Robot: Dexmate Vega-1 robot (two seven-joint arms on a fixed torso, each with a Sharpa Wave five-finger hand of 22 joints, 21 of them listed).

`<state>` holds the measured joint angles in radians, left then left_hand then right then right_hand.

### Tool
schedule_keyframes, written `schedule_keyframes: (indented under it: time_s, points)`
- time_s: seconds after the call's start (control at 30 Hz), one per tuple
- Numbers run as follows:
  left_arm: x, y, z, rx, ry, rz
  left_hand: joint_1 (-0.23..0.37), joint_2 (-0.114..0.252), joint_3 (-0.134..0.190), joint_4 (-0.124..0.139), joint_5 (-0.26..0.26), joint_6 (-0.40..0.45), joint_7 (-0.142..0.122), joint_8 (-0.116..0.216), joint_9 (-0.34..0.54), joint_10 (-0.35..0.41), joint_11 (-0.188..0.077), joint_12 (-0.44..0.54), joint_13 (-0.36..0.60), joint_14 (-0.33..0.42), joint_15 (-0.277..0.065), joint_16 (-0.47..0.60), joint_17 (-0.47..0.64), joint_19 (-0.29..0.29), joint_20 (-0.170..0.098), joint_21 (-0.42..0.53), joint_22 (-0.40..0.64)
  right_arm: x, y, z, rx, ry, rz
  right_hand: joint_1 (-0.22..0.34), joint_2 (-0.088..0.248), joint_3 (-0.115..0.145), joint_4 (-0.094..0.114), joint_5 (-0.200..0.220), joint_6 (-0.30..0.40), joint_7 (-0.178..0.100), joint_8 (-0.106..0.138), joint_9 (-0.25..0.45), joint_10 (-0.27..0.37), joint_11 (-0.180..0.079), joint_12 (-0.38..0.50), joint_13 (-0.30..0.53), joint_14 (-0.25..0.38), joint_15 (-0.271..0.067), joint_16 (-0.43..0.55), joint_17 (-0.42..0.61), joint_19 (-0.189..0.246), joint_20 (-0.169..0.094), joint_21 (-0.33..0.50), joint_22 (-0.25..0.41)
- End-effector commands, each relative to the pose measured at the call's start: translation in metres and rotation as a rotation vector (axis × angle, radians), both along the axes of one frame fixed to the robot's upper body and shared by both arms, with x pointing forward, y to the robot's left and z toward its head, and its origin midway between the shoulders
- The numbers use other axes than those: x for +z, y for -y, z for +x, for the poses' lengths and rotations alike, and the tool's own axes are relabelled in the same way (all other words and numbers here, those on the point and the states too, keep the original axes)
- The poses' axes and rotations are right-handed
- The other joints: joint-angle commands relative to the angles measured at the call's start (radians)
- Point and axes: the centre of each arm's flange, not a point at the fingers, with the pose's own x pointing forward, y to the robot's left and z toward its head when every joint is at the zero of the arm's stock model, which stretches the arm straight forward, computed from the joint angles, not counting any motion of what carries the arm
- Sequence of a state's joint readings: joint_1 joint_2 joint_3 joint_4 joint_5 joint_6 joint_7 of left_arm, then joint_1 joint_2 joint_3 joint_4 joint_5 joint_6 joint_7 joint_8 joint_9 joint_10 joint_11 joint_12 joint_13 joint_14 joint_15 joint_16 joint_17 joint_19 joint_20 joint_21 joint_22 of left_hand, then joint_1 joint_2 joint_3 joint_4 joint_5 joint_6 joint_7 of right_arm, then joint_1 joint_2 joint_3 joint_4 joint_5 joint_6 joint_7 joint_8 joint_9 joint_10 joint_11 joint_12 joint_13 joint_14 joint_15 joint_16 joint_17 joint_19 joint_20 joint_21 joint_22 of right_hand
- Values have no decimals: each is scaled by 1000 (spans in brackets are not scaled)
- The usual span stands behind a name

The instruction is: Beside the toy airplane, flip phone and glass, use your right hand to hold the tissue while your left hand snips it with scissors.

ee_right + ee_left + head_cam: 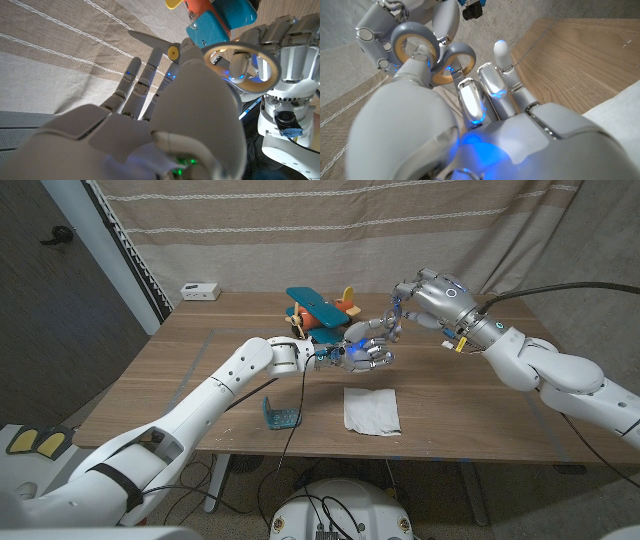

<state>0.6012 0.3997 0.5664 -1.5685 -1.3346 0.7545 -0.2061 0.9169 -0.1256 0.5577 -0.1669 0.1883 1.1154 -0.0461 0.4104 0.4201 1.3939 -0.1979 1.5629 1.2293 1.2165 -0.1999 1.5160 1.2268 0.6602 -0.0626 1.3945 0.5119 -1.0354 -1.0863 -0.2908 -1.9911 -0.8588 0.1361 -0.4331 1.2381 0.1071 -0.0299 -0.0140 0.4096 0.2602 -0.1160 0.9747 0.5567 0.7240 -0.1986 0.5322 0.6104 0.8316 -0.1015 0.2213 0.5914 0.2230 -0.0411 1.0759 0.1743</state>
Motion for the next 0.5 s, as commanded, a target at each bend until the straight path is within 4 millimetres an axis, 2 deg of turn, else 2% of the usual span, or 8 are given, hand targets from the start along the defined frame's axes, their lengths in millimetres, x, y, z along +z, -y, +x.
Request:
schedule_keyframes:
  time_s: [0.03,0.27,0.5]
  points:
    - [0,0,2,2,9,1,29,38,31,15,-2,37,16,6,240,-11,-14,8,2,-2,-3,-1,3,-4,-144,12,-2,2,5,1,-30,11,-4,-77,39,11,37,15,-19,8,-36,-29,-34,3,-30,-31,-28,-135,-18,-16,4,-57,-14,0]
    - [0,-1,2,4,23,-10,27,36,41,15,-3,33,14,0,244,-14,-14,7,2,-5,-3,-2,3,-9,-144,22,-7,3,9,1,-58,9,4,-110,35,1,51,28,-47,16,-91,-71,-74,6,-67,-61,-73,-133,-28,-43,4,-44,-41,-1]
    - [1,-4,2,15,52,-17,24,33,49,14,-5,35,10,-3,246,-21,-13,-5,-12,-11,-2,-4,3,-19,-144,29,-14,3,11,0,-82,32,20,-121,37,-1,56,33,-52,20,-108,-84,-82,10,-73,-67,-77,-133,-23,-49,2,-37,-53,-1]
